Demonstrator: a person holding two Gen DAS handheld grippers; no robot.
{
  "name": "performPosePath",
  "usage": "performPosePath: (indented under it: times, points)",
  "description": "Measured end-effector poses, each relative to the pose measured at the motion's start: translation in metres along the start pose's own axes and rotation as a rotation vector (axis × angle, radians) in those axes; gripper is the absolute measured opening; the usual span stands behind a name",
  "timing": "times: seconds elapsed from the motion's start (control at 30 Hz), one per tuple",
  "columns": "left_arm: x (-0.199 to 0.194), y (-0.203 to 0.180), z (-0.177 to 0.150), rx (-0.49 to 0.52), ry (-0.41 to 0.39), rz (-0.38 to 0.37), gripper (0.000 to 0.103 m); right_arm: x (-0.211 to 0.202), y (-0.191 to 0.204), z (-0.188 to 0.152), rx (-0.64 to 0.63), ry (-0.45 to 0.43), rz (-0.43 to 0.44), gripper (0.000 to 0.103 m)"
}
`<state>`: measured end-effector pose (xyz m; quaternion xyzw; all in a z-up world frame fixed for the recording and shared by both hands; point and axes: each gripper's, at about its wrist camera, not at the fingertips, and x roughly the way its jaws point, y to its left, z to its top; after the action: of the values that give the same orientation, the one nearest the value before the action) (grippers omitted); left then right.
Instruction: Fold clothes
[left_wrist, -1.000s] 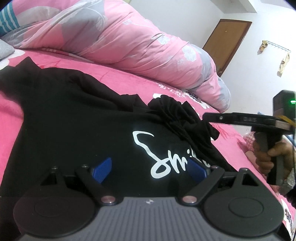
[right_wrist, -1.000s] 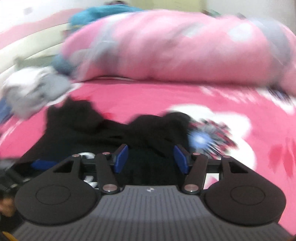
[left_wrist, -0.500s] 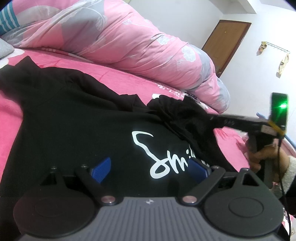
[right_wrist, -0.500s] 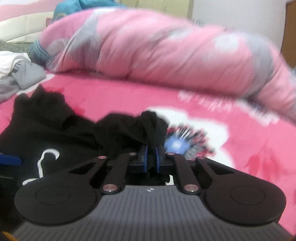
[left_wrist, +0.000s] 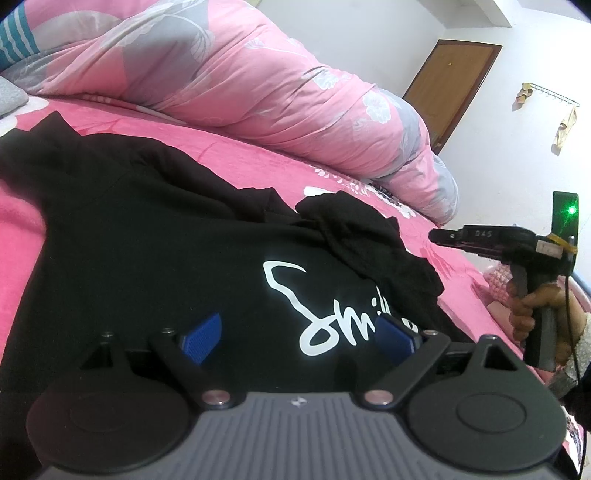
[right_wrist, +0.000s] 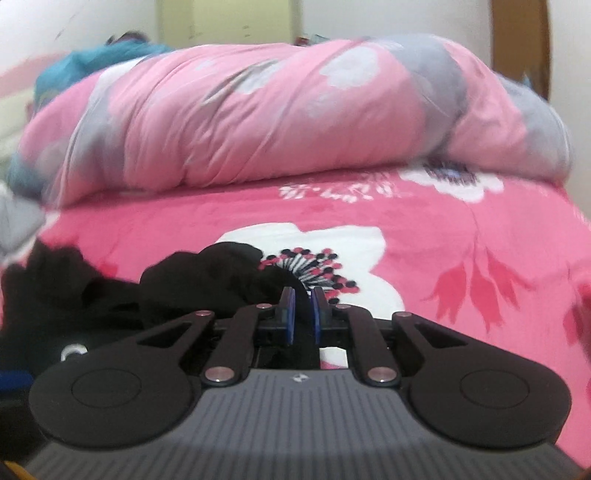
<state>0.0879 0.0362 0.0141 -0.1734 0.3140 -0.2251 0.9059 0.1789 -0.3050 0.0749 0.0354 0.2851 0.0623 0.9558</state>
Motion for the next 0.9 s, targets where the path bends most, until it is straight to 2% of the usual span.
performPosePath:
  times: [0.07, 0.1, 0.13, 0.17, 0.2, 0.27, 0.43, 0.5, 0.57, 0.63, 0.7, 0.73, 0.8, 0.9]
  points:
    - [0.000, 0.000, 0.000, 0.000, 0.000, 0.000, 0.092, 0.004, -0.007, 0.001, 0.062, 0.037, 0.064, 0.013]
    - [0.000, 0.000, 0.000, 0.000, 0.000, 0.000, 0.092, 0.007, -0.007, -0.001, 0.077, 0.071, 0.099, 0.027]
    - [0.000, 0.000, 0.000, 0.000, 0.000, 0.000, 0.092, 0.011, -0.005, -0.003, 0.077, 0.102, 0.112, 0.036]
    - [0.000, 0.000, 0.000, 0.000, 0.000, 0.000, 0.092, 0.015, 0.000, -0.006, 0.061, 0.122, 0.103, 0.053]
    - [0.000, 0.000, 0.000, 0.000, 0.000, 0.000, 0.092, 0.019, 0.003, -0.009, 0.042, 0.131, 0.083, 0.058]
    - [0.000, 0.000, 0.000, 0.000, 0.000, 0.000, 0.092, 0.026, 0.005, -0.011, 0.033, 0.127, 0.056, 0.058]
    - [0.000, 0.000, 0.000, 0.001, 0.000, -0.001, 0.092, 0.058, -0.021, 0.005, 0.172, 0.103, 0.100, 0.058]
    - [0.000, 0.000, -0.001, 0.001, 0.000, -0.001, 0.092, 0.075, -0.032, 0.010, 0.230, 0.127, 0.141, 0.057]
    - [0.000, 0.000, -0.001, 0.001, -0.001, -0.002, 0.092, 0.080, -0.033, 0.006, 0.233, 0.141, 0.157, 0.055]
    - [0.000, 0.000, -0.001, 0.000, -0.001, -0.003, 0.093, 0.085, -0.034, 0.003, 0.235, 0.155, 0.173, 0.046]
    - [0.000, 0.000, -0.001, 0.000, -0.002, -0.003, 0.093, 0.090, -0.035, -0.001, 0.238, 0.169, 0.188, 0.021]
    - [0.000, 0.000, -0.001, 0.000, -0.002, -0.003, 0.093, 0.093, -0.036, -0.002, 0.240, 0.175, 0.196, 0.017]
    - [0.000, 0.000, -0.001, -0.001, -0.002, -0.004, 0.093, 0.091, -0.038, -0.002, 0.239, 0.162, 0.205, 0.002]
    - [0.000, 0.000, -0.001, -0.008, -0.004, -0.009, 0.093, 0.077, -0.036, 0.008, 0.178, 0.108, 0.160, 0.001]
